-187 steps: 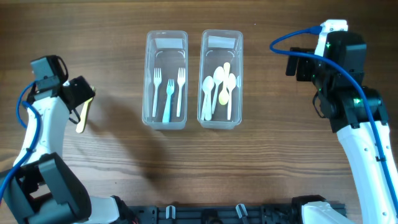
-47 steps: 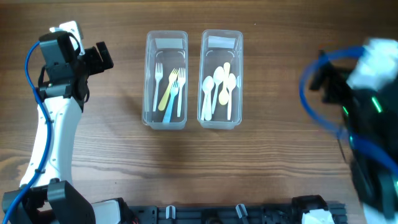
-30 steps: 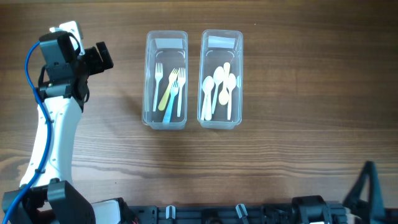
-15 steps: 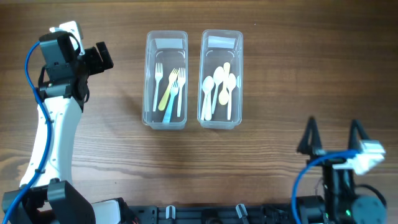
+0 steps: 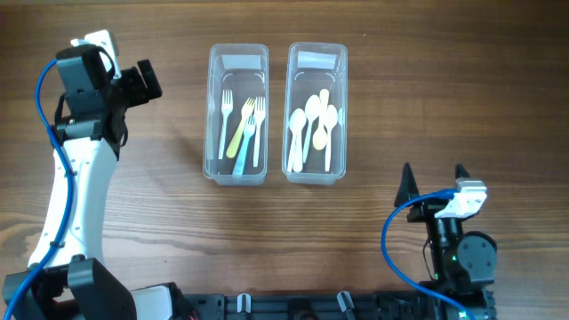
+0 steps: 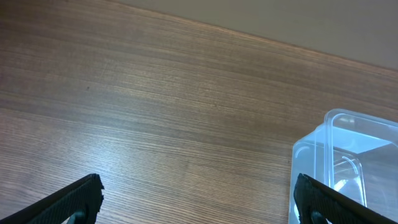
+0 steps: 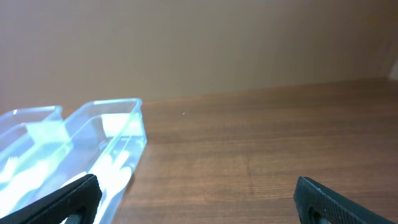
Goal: Pack container
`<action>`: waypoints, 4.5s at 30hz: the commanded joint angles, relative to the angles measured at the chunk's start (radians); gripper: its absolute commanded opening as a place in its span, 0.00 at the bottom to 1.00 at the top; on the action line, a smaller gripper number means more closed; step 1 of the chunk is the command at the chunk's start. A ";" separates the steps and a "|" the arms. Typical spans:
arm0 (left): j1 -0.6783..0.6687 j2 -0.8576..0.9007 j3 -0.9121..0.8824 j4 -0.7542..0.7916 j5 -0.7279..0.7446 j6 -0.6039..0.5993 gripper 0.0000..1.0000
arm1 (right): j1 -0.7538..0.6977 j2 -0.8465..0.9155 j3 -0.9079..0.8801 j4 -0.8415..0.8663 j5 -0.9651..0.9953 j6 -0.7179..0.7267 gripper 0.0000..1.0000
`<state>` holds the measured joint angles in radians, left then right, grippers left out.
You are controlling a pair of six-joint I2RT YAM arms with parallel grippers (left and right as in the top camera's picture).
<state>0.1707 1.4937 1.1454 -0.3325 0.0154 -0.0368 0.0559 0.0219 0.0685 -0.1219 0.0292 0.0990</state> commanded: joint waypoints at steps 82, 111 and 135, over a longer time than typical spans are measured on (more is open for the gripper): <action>-0.130 -1.490 -0.583 -0.345 0.078 -0.005 1.00 | -0.005 -0.018 -0.014 0.013 -0.076 -0.123 1.00; -0.129 -1.490 -1.056 0.045 0.069 0.003 1.00 | -0.005 -0.018 -0.014 0.012 -0.076 -0.123 1.00; -0.130 -1.490 -1.056 0.045 0.069 0.003 1.00 | -0.005 -0.018 -0.014 0.013 -0.076 -0.123 1.00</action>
<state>0.0467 0.0147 0.1036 -0.2913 0.0765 -0.0364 0.0559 0.0170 0.0601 -0.1143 -0.0265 -0.0135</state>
